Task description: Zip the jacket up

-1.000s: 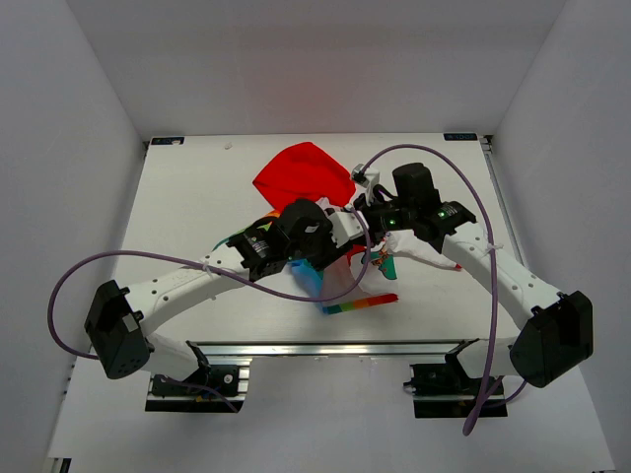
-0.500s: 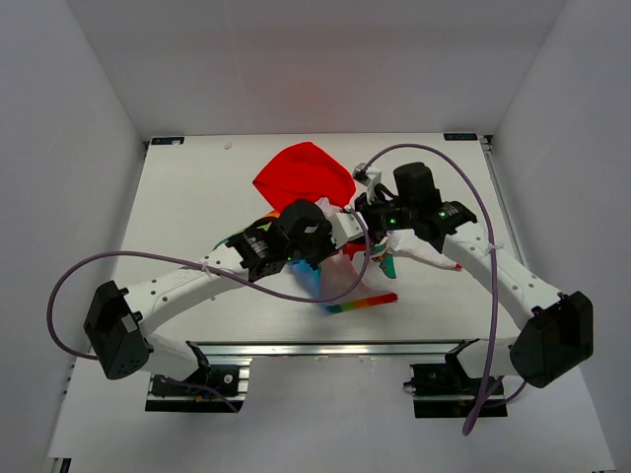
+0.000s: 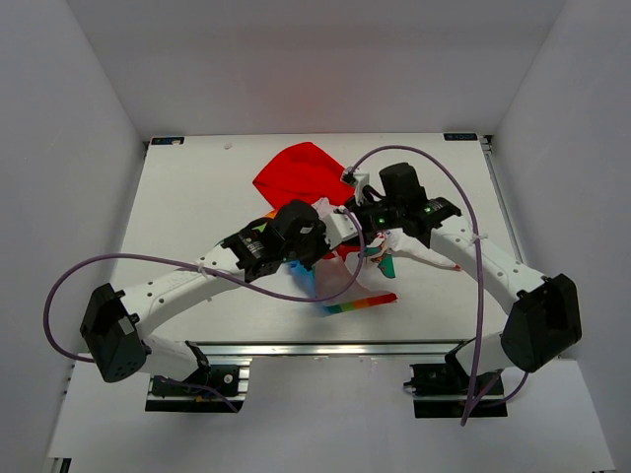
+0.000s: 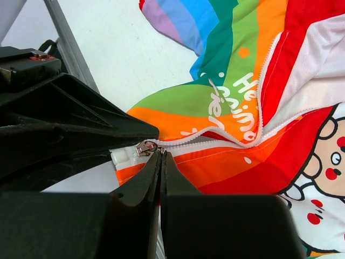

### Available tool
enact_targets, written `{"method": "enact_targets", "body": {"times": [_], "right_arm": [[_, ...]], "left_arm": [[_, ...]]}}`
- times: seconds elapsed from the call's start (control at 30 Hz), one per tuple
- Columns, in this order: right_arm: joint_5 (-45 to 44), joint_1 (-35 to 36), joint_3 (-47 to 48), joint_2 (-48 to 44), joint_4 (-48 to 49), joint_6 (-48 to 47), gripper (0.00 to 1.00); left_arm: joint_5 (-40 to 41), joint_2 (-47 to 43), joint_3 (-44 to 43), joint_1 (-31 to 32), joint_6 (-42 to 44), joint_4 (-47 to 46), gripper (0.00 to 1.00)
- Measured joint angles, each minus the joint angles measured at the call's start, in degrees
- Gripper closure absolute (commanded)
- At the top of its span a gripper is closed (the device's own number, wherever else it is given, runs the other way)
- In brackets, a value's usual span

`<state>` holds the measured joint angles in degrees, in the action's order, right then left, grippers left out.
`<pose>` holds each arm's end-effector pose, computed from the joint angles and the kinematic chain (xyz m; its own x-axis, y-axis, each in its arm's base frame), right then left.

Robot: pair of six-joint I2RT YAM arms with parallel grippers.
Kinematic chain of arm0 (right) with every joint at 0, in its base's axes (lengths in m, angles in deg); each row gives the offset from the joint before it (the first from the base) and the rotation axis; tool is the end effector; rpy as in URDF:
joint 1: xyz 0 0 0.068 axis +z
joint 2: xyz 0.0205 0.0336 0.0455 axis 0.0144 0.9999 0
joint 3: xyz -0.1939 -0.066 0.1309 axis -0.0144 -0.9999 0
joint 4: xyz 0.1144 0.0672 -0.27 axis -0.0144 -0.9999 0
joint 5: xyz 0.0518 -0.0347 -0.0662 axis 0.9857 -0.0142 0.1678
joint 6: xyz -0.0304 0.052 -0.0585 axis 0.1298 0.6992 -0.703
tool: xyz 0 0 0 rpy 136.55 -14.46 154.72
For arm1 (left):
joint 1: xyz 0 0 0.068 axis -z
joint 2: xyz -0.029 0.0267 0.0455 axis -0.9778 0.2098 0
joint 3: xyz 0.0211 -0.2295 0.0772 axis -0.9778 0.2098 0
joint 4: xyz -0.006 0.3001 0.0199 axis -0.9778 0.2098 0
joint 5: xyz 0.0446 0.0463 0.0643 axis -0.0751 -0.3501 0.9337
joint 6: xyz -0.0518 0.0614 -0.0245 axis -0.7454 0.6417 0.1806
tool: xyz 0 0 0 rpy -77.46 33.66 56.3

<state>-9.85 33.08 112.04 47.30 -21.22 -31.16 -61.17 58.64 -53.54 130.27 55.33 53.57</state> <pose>0.3038 0.2412 0.2507 -0.5498 -0.2954 -0.7813 -0.7959 0.4690 0.3829 0.2312 -0.3029 0.2451 -0.1072 0.6438 -0.7576 0.8801 0.4159 0.2289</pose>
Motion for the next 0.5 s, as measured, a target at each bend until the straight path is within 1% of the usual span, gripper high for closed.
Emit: {"method": "enact_targets", "body": {"times": [0.2,0.37,0.4,0.43,0.47,0.5], "right_arm": [[-0.7,0.4,0.0,0.0,0.0,-0.5,1.00],[0.0,0.0,-1.4,-2.2,0.4,-2.6,1.00],[0.3,-0.1,-1.8,-2.6,0.4,-2.9,1.00],[1.0,-0.3,-2.2,-3.1,0.5,-3.4,1.00],[1.6,-0.5,-2.5,-3.5,0.4,-3.8,1.00],[2.2,-0.7,-2.7,-3.7,0.5,-4.2,1.00]], "left_arm": [[0.2,-0.1,0.9,-0.1,0.0,-0.8,1.00],[-0.2,-0.1,0.9,0.3,-0.1,-1.6,1.00],[-0.4,-0.1,0.8,0.4,-0.1,-1.6,0.92],[-0.5,-0.1,0.8,0.6,-0.2,-1.7,0.90],[-0.5,-0.1,0.8,0.7,-0.4,-1.8,0.83],[-0.6,-0.1,0.8,0.8,-0.5,-1.9,0.80]]}}
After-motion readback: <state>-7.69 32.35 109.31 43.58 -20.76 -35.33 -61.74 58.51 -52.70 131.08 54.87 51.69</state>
